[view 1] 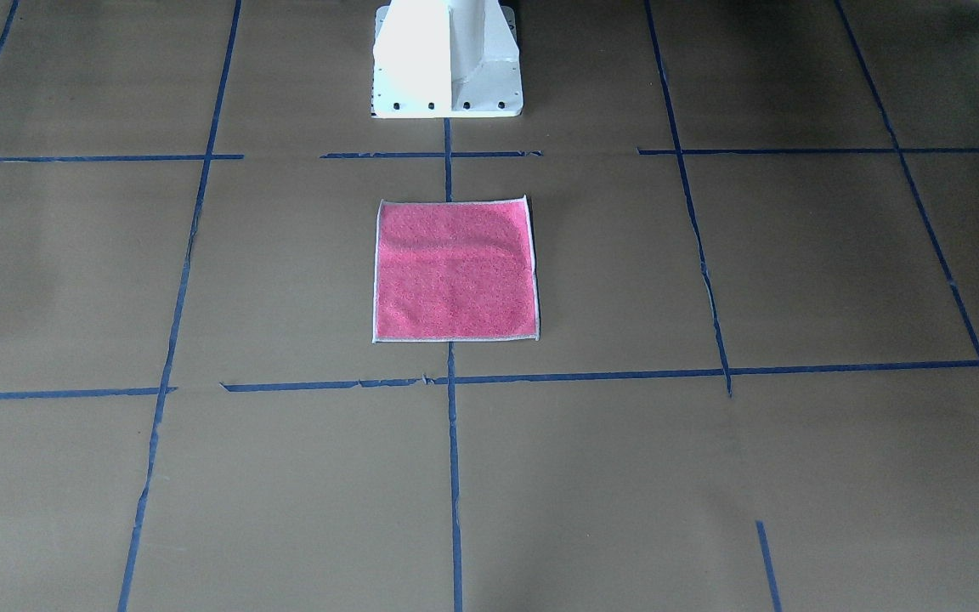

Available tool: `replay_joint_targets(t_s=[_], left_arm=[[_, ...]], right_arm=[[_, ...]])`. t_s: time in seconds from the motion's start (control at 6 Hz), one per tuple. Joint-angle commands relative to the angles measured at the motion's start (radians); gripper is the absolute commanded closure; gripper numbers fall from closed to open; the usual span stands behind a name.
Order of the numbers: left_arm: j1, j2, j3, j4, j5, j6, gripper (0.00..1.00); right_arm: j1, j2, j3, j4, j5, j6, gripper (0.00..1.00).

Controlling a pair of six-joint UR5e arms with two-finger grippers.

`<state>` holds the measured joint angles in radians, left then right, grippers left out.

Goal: Fold towel twice with both arms

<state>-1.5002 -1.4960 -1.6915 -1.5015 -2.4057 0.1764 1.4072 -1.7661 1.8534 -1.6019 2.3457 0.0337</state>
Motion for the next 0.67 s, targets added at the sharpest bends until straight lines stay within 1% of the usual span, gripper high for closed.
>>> replay_joint_targets(t_s=[0.0, 0.33, 0.5], left_arm=[[0.001, -0.003, -0.013, 0.013, 0.014, -0.003, 0.00], [0.000, 0.010, -0.008, 0.004, 0.013, -0.002, 0.00], [0.001, 0.008, -0.005, 0.003, 0.011, -0.003, 0.00]], right_arm=[[0.009, -0.009, 0.003, -0.003, 0.035, -0.003, 0.00], [0.010, -0.025, 0.027, 0.000, 0.037, -0.002, 0.00], [0.009, -0.023, 0.023, 0.008, 0.034, 0.017, 0.00]])
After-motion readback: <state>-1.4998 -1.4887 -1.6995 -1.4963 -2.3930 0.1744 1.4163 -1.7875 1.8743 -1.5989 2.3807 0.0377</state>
